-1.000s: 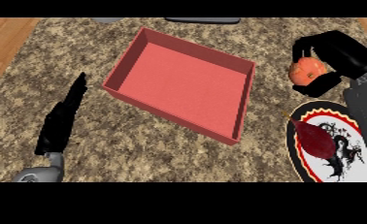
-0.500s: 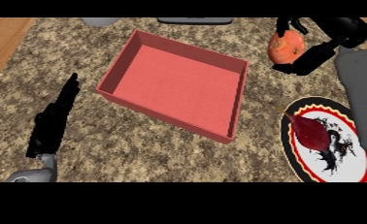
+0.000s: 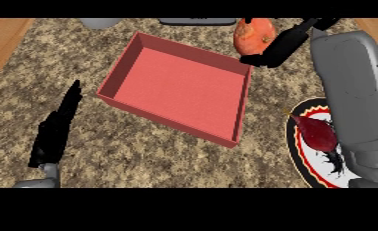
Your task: Pick the squash from the plate and place it in the cardboard box
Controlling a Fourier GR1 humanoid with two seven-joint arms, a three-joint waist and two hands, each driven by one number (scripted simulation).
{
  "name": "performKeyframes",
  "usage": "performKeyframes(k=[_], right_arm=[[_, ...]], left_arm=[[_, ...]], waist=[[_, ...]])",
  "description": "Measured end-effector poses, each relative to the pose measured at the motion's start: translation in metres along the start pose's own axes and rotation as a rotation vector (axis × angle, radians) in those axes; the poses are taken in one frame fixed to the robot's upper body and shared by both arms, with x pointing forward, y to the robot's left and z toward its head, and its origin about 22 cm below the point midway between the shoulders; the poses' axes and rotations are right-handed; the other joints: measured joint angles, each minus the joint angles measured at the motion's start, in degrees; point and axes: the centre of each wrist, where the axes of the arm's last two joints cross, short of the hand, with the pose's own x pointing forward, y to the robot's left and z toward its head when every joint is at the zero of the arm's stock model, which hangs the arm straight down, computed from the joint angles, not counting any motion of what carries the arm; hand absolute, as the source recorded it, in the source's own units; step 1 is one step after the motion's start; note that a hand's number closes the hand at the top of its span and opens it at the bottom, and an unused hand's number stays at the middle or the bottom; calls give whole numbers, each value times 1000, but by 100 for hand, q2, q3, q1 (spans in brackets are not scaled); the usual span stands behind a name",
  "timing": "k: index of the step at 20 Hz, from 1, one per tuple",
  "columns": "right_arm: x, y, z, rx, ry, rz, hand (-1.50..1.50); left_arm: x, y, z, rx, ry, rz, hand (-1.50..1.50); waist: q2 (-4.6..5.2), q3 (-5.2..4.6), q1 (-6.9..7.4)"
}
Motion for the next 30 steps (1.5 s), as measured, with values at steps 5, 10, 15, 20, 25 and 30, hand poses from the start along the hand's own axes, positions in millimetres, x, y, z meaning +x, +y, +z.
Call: performKeyframes(k=[5,10,15,20,25,30], right_arm=[[29,21,-36,39,26,10,150],[39,56,-71,91,57,23,150],[40,95,-95,147,103,43,150],[33,125,-106,186,183,49,-150],[17,150,-104,193,241,8,-150],[10,156,-103,132,243,-97,-150]], left_arm=[[8,-3,1,-4,0,0,0],[0,-8,5,-9,-10,0,0],[6,-6,4,-18,-16,-2,0],[7,-7,-7,-25,-19,0,0],[4,-10,-4,-36,-23,-2,0],[9,-15,-6,-40,-29,4,0]], waist=[[1,0,13],[21,-1,56],[33,-1,113],[49,-2,153],[58,-2,222],[73,-1,264]])
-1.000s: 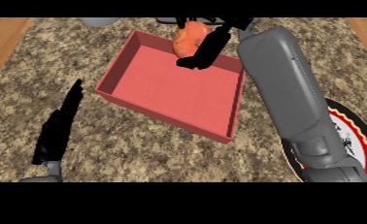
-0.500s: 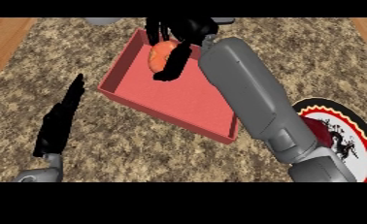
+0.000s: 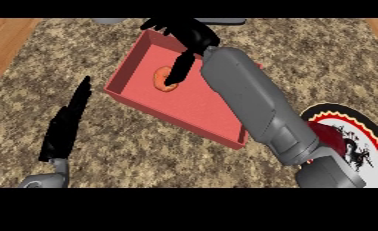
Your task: Pick the squash from the plate and place it in the cardboard box
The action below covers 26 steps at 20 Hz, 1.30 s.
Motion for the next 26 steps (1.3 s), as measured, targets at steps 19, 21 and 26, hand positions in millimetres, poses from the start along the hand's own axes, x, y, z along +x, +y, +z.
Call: performKeyframes(k=[19,21,26], right_arm=[[-80,-112,54,-514,38,-575,-150],[-95,-129,70,-553,51,-596,-150],[-125,-173,120,-595,45,-608,-150]], left_arm=[[1,-1,3,9,-6,-2,0],[-2,-1,5,7,-7,-2,0],[2,1,4,1,-22,-4,0]], waist=[[52,6,-42],[67,7,-11],[101,12,50]])
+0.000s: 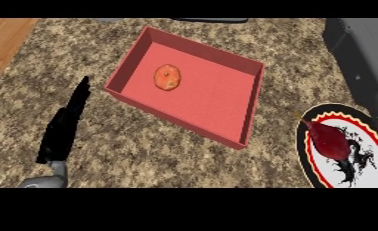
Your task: Pick the squash from the plate and place it in the cardboard box
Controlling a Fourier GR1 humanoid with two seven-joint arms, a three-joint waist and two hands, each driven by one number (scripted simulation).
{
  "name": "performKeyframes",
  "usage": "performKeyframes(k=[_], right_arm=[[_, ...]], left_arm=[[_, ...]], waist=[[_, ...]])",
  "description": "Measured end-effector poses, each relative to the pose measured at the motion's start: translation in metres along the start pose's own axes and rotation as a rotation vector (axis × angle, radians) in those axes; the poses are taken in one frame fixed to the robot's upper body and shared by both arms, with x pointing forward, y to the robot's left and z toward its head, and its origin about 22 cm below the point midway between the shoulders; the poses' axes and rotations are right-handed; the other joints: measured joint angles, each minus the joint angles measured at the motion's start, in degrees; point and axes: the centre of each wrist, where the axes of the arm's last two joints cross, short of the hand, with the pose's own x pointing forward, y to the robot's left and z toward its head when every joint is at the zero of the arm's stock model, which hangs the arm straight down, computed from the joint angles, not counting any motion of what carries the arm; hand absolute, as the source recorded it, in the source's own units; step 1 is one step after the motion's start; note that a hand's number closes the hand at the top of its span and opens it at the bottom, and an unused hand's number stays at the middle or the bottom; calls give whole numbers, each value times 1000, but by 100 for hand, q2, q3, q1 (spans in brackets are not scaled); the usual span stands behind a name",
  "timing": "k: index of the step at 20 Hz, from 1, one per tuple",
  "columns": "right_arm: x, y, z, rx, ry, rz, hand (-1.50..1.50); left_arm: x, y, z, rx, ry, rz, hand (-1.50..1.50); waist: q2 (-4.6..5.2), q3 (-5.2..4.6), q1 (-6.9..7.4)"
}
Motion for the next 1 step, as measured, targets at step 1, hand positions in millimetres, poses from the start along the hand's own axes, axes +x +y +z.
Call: performKeyframes(k=[1], right_arm=[[1,-9,2,0,-4,1,-150]], left_arm=[[1,-2,1,-2,-1,2,0]], waist=[[3,1,16]])
